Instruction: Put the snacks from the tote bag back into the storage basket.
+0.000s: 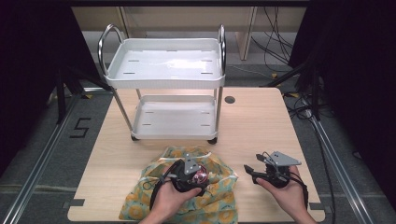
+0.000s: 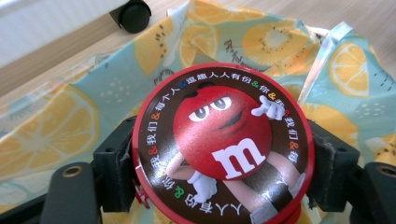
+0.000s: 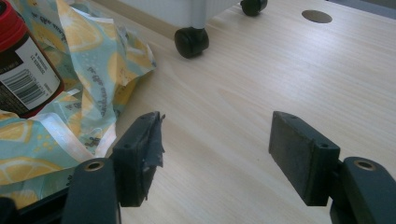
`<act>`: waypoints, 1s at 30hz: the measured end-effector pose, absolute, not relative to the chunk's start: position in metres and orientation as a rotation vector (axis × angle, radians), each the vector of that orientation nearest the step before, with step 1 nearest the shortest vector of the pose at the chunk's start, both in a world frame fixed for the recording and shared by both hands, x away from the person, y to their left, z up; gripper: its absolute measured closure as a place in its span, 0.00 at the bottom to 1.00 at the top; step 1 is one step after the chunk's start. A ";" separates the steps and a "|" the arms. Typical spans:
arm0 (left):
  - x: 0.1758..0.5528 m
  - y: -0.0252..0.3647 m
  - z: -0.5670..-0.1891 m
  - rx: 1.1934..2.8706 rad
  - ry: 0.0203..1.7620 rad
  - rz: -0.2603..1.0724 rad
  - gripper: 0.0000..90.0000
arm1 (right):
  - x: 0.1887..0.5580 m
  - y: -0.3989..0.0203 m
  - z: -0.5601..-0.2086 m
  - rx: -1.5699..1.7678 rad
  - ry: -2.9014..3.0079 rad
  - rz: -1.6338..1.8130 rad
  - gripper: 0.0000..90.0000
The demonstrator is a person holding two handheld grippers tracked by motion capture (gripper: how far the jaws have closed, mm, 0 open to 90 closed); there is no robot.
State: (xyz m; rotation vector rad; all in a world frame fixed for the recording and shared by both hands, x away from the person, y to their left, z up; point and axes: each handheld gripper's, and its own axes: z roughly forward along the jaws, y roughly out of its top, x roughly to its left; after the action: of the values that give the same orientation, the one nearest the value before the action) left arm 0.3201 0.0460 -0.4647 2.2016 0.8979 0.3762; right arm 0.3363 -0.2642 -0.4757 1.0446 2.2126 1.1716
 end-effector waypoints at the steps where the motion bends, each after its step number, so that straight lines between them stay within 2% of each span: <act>1: 0.321 0.047 -0.464 2.201 0.890 0.378 0.28 | 0.336 -0.264 -0.476 1.053 2.212 1.172 0.39; 7: 0.319 0.048 -0.462 2.129 0.938 0.380 0.28 | 0.335 -0.264 -0.475 1.057 2.204 1.174 0.39; 10: 0.320 0.053 -0.456 2.191 0.888 0.401 0.28 | 0.336 -0.264 -0.475 1.045 2.205 1.172 0.39; 11: 0.318 0.049 -0.458 2.100 0.939 0.388 0.28 | 0.336 -0.264 -0.475 1.045 2.205 1.172 0.39; 13: 0.318 0.050 -0.457 2.088 0.955 0.384 0.28 | 0.336 -0.264 -0.475 1.051 2.205 1.176 0.39; 30: 0.318 0.059 -0.447 2.074 0.946 0.428 0.28 | 0.336 -0.264 -0.475 1.053 2.209 1.178 0.39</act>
State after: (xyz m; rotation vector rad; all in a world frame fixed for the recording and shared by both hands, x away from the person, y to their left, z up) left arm 0.3176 0.0588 -0.4470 2.0736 0.9464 0.4279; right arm 0.3357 -0.2639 -0.4750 1.0530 2.2085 1.1784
